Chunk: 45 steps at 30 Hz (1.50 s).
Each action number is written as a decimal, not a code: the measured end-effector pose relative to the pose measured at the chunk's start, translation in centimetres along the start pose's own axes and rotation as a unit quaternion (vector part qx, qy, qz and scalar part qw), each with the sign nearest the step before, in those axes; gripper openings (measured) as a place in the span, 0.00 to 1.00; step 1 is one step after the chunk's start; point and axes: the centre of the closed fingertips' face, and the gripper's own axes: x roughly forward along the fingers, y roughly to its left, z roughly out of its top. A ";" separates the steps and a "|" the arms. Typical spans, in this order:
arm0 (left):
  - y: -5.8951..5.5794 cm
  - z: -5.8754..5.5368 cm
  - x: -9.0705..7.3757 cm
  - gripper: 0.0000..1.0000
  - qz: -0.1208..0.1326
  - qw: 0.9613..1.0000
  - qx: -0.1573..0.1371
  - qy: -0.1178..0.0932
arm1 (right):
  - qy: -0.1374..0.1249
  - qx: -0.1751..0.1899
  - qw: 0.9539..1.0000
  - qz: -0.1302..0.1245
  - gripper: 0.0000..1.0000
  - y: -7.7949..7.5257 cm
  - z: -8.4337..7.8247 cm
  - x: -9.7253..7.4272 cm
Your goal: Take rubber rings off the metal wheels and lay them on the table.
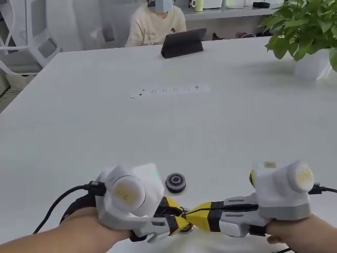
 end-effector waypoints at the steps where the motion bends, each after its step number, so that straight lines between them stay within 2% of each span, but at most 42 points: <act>1: 0.0 0.0 0.0 0.06 0.000 1.000 -0.001 0.001 | 0.000 -0.001 1.000 -0.001 0.00 0.0 -0.1 0.0; 7: 0.0 0.0 0.0 0.07 0.002 1.000 0.001 0.000 | 0.008 -0.017 1.000 -0.014 0.00 -0.6 -0.2 -0.2; 10: -0.1 0.1 0.0 0.07 0.003 1.000 0.013 -0.002 | 0.009 -0.017 1.000 -0.018 0.00 -0.8 -0.3 -0.3; 17: 0.0 0.1 -0.2 0.07 -0.004 1.000 0.021 0.005 | 0.012 -0.021 1.000 -0.014 0.00 -0.7 -0.1 -0.4; 21: -0.2 0.5 -0.7 0.10 -0.011 1.000 0.019 0.000 | 0.010 -0.020 1.000 -0.011 0.00 -0.7 0.3 -0.5; 27: -0.5 0.8 -1.6 0.14 -0.021 1.000 0.014 -0.003 | 0.010 -0.020 1.000 -0.001 0.00 -0.3 0.8 -0.4; 31: -0.5 1.4 -2.6 0.18 -0.019 1.000 0.011 -0.018 | 0.010 -0.022 1.000 0.005 0.00 -0.1 1.1 -0.2; 33: -0.3 1.9 -3.2 0.21 -0.017 0.999 0.004 -0.031 | 0.006 -0.020 1.000 0.008 0.00 0.0 1.5 -0.2; 37: 0.1 2.4 -4.4 0.23 -0.011 0.999 -0.004 -0.043 | 0.006 -0.022 1.000 0.011 0.00 0.1 1.9 -0.1; 45: 1.5 2.0 -6.6 0.29 0.014 0.998 -0.015 -0.052 | 0.007 -0.028 0.999 0.015 0.00 -0.2 2.9 0.6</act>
